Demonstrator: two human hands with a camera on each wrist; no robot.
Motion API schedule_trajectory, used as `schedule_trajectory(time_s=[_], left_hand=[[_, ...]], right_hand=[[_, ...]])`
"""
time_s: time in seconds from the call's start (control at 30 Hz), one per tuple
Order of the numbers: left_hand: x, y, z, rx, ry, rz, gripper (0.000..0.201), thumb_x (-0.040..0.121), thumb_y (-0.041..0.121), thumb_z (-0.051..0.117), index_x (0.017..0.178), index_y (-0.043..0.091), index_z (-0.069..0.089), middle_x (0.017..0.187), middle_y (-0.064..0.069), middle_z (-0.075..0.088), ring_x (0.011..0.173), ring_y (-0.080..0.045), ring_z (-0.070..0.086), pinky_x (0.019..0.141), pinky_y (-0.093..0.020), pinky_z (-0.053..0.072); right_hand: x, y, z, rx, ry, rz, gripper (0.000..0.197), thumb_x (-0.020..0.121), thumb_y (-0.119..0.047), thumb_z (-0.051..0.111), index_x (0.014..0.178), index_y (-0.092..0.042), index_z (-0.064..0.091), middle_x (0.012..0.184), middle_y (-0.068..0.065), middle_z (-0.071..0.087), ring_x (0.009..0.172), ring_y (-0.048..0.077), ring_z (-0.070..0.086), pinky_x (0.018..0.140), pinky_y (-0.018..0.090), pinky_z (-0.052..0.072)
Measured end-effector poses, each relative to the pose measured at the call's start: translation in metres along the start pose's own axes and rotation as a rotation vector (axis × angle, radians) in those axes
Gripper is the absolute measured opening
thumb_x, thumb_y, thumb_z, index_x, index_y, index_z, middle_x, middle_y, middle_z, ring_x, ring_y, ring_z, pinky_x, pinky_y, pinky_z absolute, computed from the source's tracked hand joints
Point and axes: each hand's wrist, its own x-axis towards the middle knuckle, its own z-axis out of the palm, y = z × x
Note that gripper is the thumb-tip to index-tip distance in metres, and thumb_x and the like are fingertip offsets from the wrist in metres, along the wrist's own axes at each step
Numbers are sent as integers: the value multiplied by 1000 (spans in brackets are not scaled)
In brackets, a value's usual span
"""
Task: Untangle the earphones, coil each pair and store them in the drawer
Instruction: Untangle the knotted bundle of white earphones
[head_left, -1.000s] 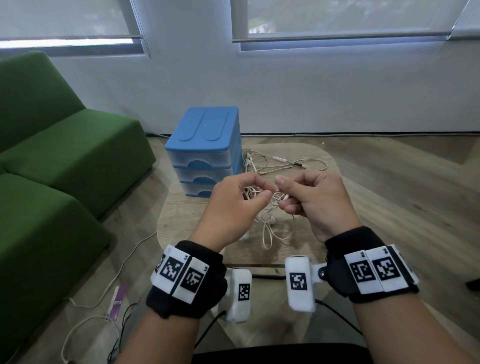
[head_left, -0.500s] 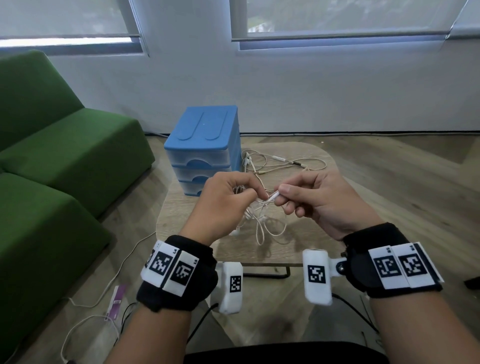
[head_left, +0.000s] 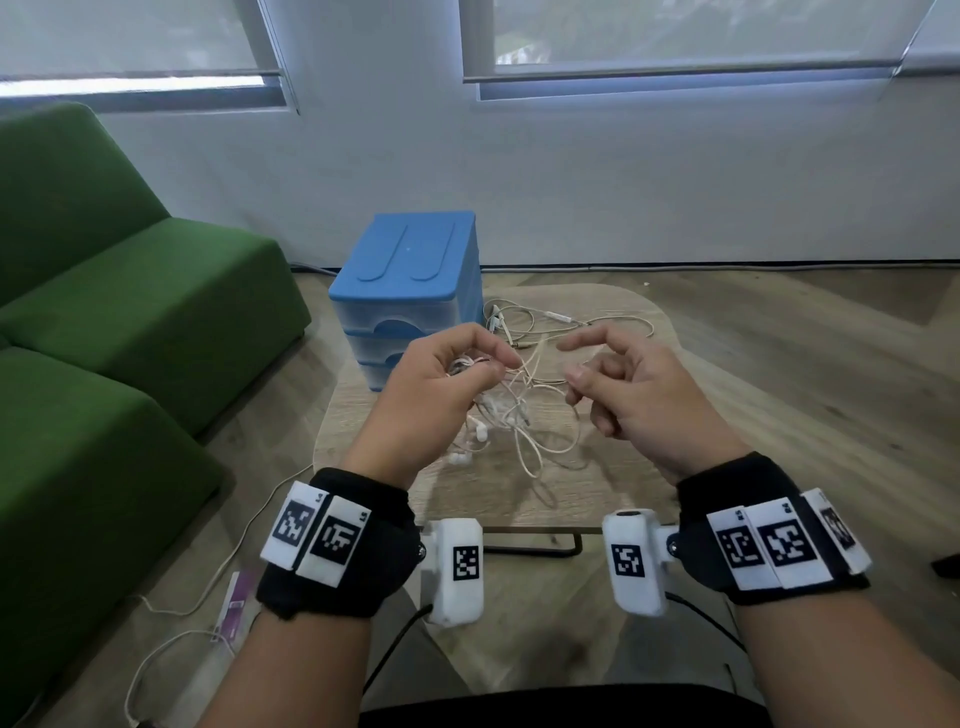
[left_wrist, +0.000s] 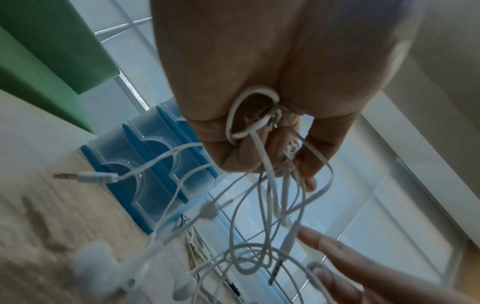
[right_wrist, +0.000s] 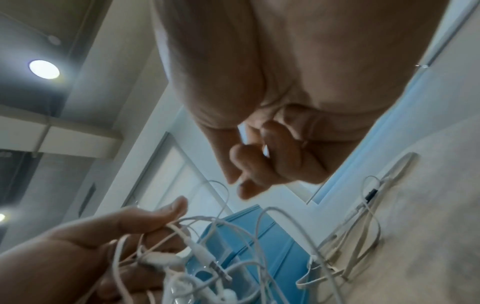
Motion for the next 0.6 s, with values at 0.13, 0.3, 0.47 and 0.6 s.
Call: schedule_trajectory(time_s=[0.13, 0.3, 0.47, 0.6], left_hand=[[-1, -1, 1, -119, -5, -27, 12, 97, 5, 66, 96, 16, 70, 72, 14, 58, 52, -4, 38, 50, -14, 34], [-1, 1, 2, -187, -48, -45, 16, 97, 5, 67, 109, 16, 64, 70, 12, 57, 50, -4, 39, 49, -14, 34], [-4, 1, -1, -283, -67, -66, 27, 96, 3, 67, 116, 19, 60, 78, -3, 53, 56, -9, 39, 51, -20, 33], [-6, -2, -4, -378, -76, -91, 39, 84, 3, 65, 120, 18, 59, 88, -12, 55, 56, -13, 43, 51, -23, 35]], right_hand=[[-3, -13, 8, -60, 52, -205, 6, 91, -5, 73, 96, -9, 74, 75, 6, 61, 49, 4, 45, 49, 17, 37], [-2, -26, 19, -240, 19, -356, 26, 86, -15, 80, 109, -26, 75, 91, -1, 64, 59, 21, 51, 60, 31, 48], [3, -25, 20, -499, -18, -368, 3, 87, -24, 79, 87, -26, 77, 85, -10, 66, 65, 8, 56, 66, 24, 47], [2, -20, 17, -500, 42, -350, 11, 91, -21, 74, 81, -22, 71, 89, -10, 63, 66, 6, 54, 65, 14, 42]])
